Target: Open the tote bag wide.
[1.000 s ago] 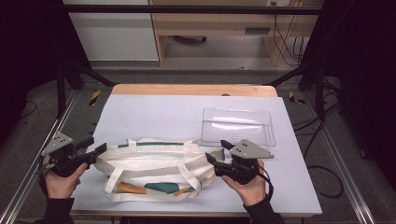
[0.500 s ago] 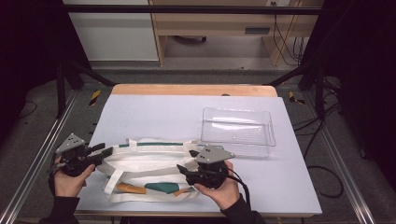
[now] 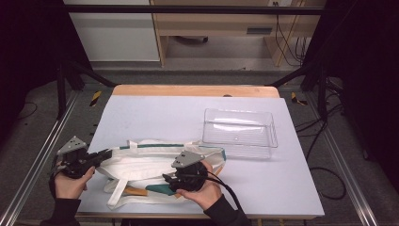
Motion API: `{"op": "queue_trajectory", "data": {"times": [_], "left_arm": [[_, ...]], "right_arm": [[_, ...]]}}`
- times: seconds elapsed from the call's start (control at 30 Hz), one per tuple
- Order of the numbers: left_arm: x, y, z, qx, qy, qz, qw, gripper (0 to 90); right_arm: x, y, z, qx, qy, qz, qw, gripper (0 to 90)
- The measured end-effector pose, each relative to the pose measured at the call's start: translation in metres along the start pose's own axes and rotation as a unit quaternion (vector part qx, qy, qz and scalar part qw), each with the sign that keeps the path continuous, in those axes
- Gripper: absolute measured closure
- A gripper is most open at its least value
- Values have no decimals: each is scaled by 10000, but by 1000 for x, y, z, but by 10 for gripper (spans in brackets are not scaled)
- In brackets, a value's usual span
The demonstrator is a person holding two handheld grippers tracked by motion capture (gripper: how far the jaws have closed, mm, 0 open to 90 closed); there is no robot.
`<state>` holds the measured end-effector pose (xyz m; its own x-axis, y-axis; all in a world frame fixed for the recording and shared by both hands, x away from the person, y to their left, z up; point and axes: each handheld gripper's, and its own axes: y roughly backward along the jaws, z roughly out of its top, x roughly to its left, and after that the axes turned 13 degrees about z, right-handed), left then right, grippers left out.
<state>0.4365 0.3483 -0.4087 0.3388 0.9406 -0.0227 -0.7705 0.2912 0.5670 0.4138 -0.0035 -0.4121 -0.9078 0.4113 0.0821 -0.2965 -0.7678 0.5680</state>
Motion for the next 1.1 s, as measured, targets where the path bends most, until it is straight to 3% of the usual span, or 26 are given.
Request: {"op": "queue_trajectory", "data": {"times": [0.1,0.2,0.23,0.27,0.33,0.4,0.6,0.8,1.0,1.1], "left_arm": [[0,0,0,-29,56,-40,10000,854],[0,1,0,-45,92,-45,9999,856],[0,1,0,-49,109,-59,9999,856],[0,1,0,-54,120,-69,9999,857],[0,1,0,-61,129,-66,9999,857],[0,1,0,-67,136,-68,9999,857],[-1,2,0,-101,180,-60,9998,857],[-3,5,0,-246,325,140,9991,863],[-10,3,-3,-391,502,451,9970,866],[-14,0,-5,-395,476,540,9966,866]], "right_arm": [[-2,-4,-4,80,13,-31,10000,384],[-5,-5,-7,139,-6,114,9998,532],[-5,-5,-7,139,-6,114,9998,532],[-5,-6,-7,142,11,186,9997,666],[-5,-6,-7,151,-26,283,9995,691],[-7,-5,-6,149,-85,381,9991,810],[-7,-1,-3,93,-218,499,9985,868],[4,12,-1,122,-299,946,9950,874],[22,11,-20,259,-460,1388,9889,874],[27,4,-34,335,-525,1444,9876,872]]}}
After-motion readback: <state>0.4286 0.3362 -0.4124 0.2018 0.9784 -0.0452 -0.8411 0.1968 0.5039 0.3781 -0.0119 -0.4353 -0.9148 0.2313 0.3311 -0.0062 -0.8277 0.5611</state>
